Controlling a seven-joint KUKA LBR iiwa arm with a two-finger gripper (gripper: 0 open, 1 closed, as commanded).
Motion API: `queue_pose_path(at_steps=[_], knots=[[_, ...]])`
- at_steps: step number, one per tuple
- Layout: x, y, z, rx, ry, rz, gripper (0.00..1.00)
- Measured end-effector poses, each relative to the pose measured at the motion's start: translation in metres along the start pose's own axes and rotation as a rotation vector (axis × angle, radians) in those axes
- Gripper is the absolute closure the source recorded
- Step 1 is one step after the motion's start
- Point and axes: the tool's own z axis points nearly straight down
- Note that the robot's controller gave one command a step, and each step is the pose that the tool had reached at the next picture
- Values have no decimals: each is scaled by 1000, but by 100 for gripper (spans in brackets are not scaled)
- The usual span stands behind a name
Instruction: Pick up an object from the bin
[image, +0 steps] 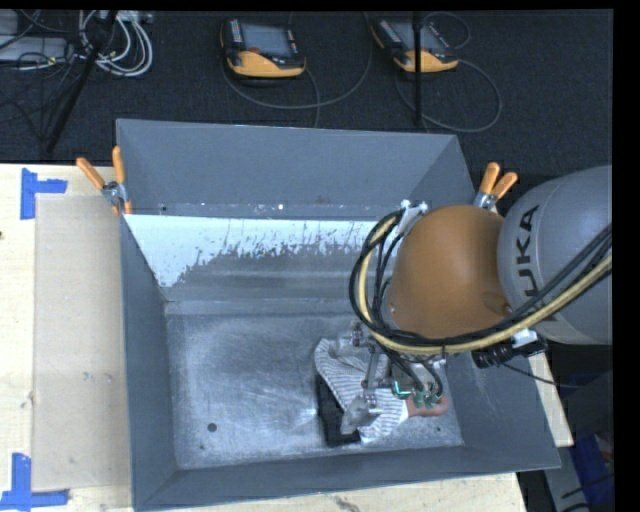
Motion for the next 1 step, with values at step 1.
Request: queue_pose_path(at_steps=[1], knots=[[-2, 0, -4, 0, -8, 2, 0]])
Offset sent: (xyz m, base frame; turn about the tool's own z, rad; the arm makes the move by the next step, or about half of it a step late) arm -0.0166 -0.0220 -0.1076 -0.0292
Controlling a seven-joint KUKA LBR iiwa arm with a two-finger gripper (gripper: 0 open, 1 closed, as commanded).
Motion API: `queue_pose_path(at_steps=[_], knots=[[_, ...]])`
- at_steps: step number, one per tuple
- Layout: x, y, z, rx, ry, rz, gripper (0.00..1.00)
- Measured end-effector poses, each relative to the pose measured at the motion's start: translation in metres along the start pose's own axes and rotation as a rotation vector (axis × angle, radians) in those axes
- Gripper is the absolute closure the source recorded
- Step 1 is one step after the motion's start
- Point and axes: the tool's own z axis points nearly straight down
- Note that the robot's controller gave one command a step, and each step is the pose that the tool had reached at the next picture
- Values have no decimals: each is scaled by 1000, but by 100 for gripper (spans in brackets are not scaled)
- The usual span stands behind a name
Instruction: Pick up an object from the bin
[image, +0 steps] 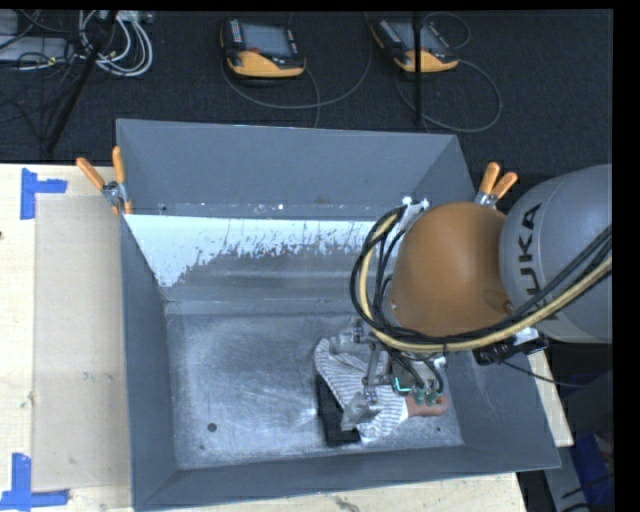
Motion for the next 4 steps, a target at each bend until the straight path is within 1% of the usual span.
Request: queue_pose_path(at_steps=[1, 2, 3, 4], knots=[[5, -7, 41, -1, -9, -13, 0], [-8, -20, 103, -3, 4, -11, 100], [-8, -20, 103, -3, 4, -11, 100], [-16, -13, -100, 0, 3, -146, 100]])
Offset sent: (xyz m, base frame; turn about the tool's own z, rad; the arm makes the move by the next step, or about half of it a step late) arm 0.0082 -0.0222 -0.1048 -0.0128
